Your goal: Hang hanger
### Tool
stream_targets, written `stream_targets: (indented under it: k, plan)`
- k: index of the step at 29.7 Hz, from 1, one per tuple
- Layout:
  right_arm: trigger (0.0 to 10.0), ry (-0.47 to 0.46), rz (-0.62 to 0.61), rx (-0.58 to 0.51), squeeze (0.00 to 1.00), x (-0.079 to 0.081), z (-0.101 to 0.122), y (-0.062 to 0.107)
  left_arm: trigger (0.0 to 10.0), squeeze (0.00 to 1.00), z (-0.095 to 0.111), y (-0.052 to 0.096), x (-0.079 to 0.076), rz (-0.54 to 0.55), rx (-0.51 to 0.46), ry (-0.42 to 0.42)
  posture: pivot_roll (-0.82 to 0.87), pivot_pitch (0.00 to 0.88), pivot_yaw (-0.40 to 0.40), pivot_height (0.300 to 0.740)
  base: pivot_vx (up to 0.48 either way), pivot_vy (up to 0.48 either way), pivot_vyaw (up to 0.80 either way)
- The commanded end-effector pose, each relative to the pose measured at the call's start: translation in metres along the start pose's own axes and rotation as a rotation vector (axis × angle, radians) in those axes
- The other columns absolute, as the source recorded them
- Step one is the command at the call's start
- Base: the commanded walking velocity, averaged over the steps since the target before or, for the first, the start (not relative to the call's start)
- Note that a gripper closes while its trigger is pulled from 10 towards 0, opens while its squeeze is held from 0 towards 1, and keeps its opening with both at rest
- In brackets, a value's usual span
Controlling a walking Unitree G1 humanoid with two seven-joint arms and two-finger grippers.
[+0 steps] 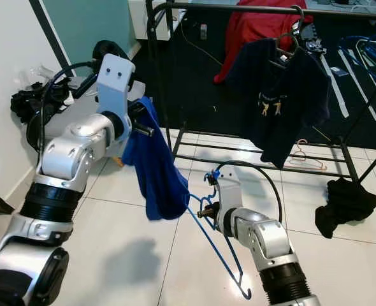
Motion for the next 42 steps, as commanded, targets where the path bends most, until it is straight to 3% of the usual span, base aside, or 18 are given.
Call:
stream_targets:
  k: [1, 4, 10, 15, 22, 24, 30, 32, 36, 37, 38, 42]
  plan:
    - [10.0, 0.000, 0.020, 0.041, 0.00, 0.000, -0.015, -0.002, 10.0, 0.00, 0.015, 0.003, -0.010, -0.063, -0.040, 0.039, -0.01, 0.205, 0.047, 0.740, 0.000, 0.000, 0.00]
    - [10.0, -0.003, 0.029, 0.045, 0.00, -0.001, -0.017, -0.003, 10.0, 0.00, 0.017, 0.003, -0.013, -0.079, -0.039, 0.052, -0.01, 0.205, 0.047, 0.740, 0.000, 0.000, 0.00]
    - [10.0, 0.008, 0.003, 0.058, 0.00, -0.013, -0.026, -0.005, 10.0, 0.00, 0.027, 0.009, -0.035, -0.179, -0.016, 0.099, 0.00, 0.191, 0.046, 0.740, 0.000, 0.000, 0.00]
    - [10.0, -0.017, -0.012, 0.034, 0.00, -0.018, -0.025, -0.005, 10.0, 0.00, 0.026, 0.011, -0.037, -0.190, -0.007, 0.088, 0.00, 0.185, 0.047, 0.740, 0.000, 0.000, 0.00]
    - [10.0, 0.012, 0.069, -0.015, 0.00, -0.007, -0.017, 0.002, 10.0, 0.00, 0.015, 0.005, -0.020, -0.028, 0.018, 0.033, 0.00, 0.182, 0.051, 0.740, 0.000, 0.000, 0.00]
    - [10.0, 0.084, 0.201, -0.061, 0.00, 0.011, -0.009, 0.012, 10.0, 0.00, 0.006, -0.001, -0.005, 0.126, 0.031, -0.055, 0.00, 0.186, 0.059, 0.740, 0.000, 0.000, 0.00]
    - [10.0, 0.201, 0.342, -0.087, 0.00, 0.027, 0.001, 0.029, 10.0, 0.00, -0.010, -0.003, 0.013, 0.296, 0.076, -0.143, -0.01, 0.189, 0.060, 0.740, 0.000, 0.000, 0.00]
    - [10.0, 0.201, 0.342, -0.087, 0.00, 0.027, 0.001, 0.029, 10.0, 0.00, -0.010, -0.003, 0.013, 0.296, 0.076, -0.143, -0.01, 0.189, 0.060, 0.740, 0.000, 0.000, 0.00]
    - [10.0, 0.272, 0.412, -0.086, 0.00, 0.034, 0.005, 0.037, 10.0, 0.00, -0.016, -0.005, 0.026, 0.407, 0.093, -0.166, -0.01, 0.191, 0.058, 0.740, 0.000, 0.000, 0.00]
    - [10.0, 0.344, 0.434, -0.073, 0.00, 0.038, 0.006, 0.039, 10.0, 0.00, -0.016, -0.006, 0.029, 0.440, 0.090, -0.178, -0.01, 0.193, 0.058, 0.740, 0.000, 0.000, 0.00]
    - [10.0, 0.344, 0.434, -0.073, 0.00, 0.038, 0.006, 0.039, 10.0, 0.00, -0.016, -0.006, 0.029, 0.440, 0.090, -0.178, -0.01, 0.193, 0.058, 0.740, 0.000, 0.000, 0.00]
    - [10.0, 0.412, 0.463, -0.055, 0.00, 0.043, 0.008, 0.045, 10.0, 0.00, -0.015, -0.007, 0.033, 0.496, 0.076, -0.249, -0.01, 0.197, 0.059, 0.740, 0.000, 0.000, 0.00]
Point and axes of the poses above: a point about 5 cm out from each wrist's last joint towards the gripper, its own y axis pointing back from the gripper into the wrist, its own z axis along the axis of the wrist's last joint, x = y × z, the point moved 1 cm from there along -y, pointing out of the wrist towards the gripper, and after that the axes turned 14 degrees about y, right-handed, at the moved point
